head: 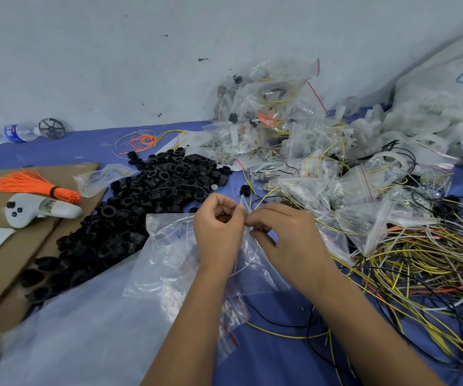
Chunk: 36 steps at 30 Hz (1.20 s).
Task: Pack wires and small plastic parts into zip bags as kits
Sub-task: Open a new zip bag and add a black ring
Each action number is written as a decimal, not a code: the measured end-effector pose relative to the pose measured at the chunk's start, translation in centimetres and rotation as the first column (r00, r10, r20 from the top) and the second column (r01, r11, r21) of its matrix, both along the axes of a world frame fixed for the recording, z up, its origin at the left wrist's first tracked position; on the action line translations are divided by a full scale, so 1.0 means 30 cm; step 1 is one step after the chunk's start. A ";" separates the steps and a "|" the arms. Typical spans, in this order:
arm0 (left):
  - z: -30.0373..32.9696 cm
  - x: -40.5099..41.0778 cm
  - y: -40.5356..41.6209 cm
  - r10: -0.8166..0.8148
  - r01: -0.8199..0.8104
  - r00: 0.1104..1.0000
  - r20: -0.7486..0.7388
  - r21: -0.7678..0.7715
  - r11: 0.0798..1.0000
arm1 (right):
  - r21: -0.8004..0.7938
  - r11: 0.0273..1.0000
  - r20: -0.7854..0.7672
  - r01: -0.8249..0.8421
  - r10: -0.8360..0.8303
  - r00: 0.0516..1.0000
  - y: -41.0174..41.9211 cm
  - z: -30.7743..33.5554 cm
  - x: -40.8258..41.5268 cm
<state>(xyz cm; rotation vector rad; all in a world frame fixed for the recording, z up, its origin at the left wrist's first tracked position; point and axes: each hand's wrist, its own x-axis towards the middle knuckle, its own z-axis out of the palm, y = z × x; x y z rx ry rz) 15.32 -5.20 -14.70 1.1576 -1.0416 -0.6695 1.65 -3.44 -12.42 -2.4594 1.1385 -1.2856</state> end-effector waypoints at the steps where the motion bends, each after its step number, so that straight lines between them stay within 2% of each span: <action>1: -0.002 0.003 -0.003 0.007 -0.007 1.000 -0.007 0.004 1.000 | 0.015 1.000 0.024 -0.008 0.008 1.000 -0.001 -0.002 0.003; 3: -0.005 0.007 -0.008 0.009 -0.009 1.000 -0.016 0.003 1.000 | 0.062 0.998 0.055 0.014 -0.018 0.998 -0.004 -0.013 0.004; 7: -0.003 -0.001 -0.004 -0.030 0.030 0.999 -0.013 -0.011 0.999 | 0.093 0.985 -0.025 0.143 -0.141 0.990 -0.025 -0.030 -0.012; 11: 0.011 -0.004 0.005 -0.073 0.072 0.997 -0.021 -0.036 0.997 | 0.163 0.973 -0.069 0.162 -0.153 0.986 -0.040 -0.042 -0.032; 15: 0.020 0.003 0.008 -0.093 0.088 0.990 -0.108 -0.047 0.995 | 0.413 0.909 0.106 0.064 -0.117 0.987 -0.042 -0.059 -0.027; 18: 0.022 0.011 0.007 -0.082 0.073 0.967 -0.243 -0.049 0.996 | 0.627 0.770 0.296 -0.119 -0.095 0.950 -0.039 -0.065 -0.018; 23: 0.026 0.034 0.002 -0.007 -0.005 0.924 -0.382 -0.029 1.000 | 0.756 0.596 0.427 -0.270 -0.137 0.894 -0.040 -0.048 -0.023; 26: 0.021 0.038 -0.001 0.038 -0.039 0.920 -0.389 0.005 0.999 | 0.772 0.558 0.442 -0.304 -0.128 0.888 -0.038 -0.049 -0.021; 29: 0.018 0.050 -0.010 0.083 -0.072 0.923 -0.375 0.043 0.997 | 0.740 0.630 0.407 -0.236 -0.140 0.903 -0.038 -0.064 -0.020; 30: 0.015 0.060 -0.014 0.104 -0.088 0.926 -0.362 0.060 0.994 | 0.741 0.627 0.431 -0.242 -0.167 0.887 -0.040 -0.063 -0.024; 33: 0.000 0.106 -0.024 0.184 -0.150 0.936 -0.299 0.133 0.980 | 0.730 0.584 0.546 -0.355 -0.186 0.817 -0.051 -0.055 -0.036; 36: -0.015 0.145 -0.029 0.243 -0.206 0.949 -0.200 0.188 0.960 | 0.717 0.587 0.554 -0.376 -0.152 0.818 -0.049 -0.043 -0.046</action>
